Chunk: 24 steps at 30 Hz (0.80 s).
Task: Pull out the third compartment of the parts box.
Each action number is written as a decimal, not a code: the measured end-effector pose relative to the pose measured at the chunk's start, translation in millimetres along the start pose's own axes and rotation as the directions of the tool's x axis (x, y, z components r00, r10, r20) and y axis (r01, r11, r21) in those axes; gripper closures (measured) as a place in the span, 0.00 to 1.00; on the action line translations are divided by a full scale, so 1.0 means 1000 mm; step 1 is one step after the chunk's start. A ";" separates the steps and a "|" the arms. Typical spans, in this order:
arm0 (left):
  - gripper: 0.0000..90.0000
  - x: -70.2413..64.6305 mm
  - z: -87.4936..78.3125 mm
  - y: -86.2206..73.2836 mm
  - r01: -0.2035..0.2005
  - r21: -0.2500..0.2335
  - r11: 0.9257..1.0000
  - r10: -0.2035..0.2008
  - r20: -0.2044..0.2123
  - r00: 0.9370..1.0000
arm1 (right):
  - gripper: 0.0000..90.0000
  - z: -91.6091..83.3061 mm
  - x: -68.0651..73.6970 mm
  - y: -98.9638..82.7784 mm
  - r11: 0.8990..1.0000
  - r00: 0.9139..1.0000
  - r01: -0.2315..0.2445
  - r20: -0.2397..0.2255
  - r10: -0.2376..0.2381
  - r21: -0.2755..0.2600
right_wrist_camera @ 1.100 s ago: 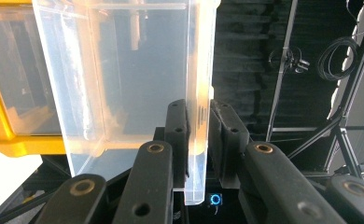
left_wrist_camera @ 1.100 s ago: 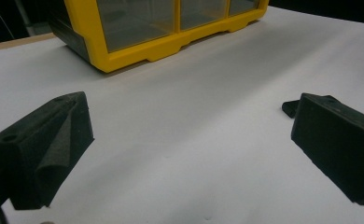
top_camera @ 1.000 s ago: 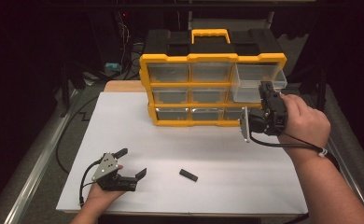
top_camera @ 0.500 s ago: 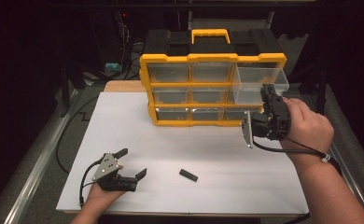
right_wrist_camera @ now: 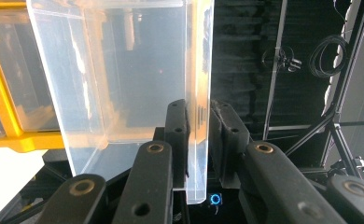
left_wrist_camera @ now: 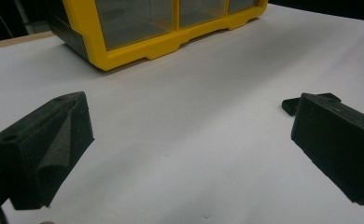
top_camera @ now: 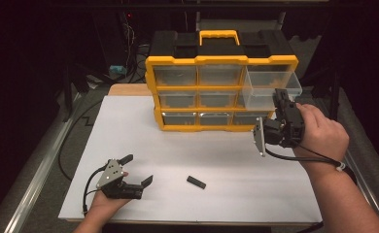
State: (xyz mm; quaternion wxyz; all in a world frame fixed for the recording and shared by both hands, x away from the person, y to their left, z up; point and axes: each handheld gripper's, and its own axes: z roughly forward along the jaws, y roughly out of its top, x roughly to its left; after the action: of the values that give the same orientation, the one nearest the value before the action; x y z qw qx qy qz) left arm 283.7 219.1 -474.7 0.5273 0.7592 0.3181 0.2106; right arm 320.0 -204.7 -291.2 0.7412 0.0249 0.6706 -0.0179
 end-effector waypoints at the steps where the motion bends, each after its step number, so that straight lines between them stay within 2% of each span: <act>1: 0.00 0.000 0.000 0.000 0.000 0.000 1.000 0.000 0.000 1.000 | 0.88 -0.001 0.001 0.000 1.000 1.000 -0.004 -0.002 0.004 0.006; 5: 0.00 0.000 0.000 0.000 -0.002 -0.003 1.000 0.002 -0.003 1.000 | 0.88 -0.001 0.001 0.001 1.000 1.000 0.007 -0.002 -0.007 -0.003; 21: 0.00 0.000 0.000 0.000 0.000 -0.002 1.000 0.000 -0.002 1.000 | 0.88 -0.002 0.003 0.001 1.000 1.000 0.003 0.007 -0.003 -0.008; 23: 0.00 0.000 -0.001 0.000 -0.001 -0.003 1.000 0.001 -0.001 1.000 | 0.87 -0.002 0.002 0.001 1.000 1.000 -0.001 0.000 0.001 -0.004; 24: 0.00 0.000 -0.001 0.000 -0.001 -0.003 1.000 0.001 -0.001 1.000 | 0.84 -0.002 0.001 0.002 1.000 1.000 -0.006 -0.005 0.006 -0.006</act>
State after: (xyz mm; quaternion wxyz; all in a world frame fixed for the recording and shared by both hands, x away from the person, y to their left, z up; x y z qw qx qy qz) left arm 283.2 219.3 -474.3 0.5283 0.7585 0.3177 0.2115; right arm 318.0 -202.7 -292.5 0.7398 0.0246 0.6723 -0.0133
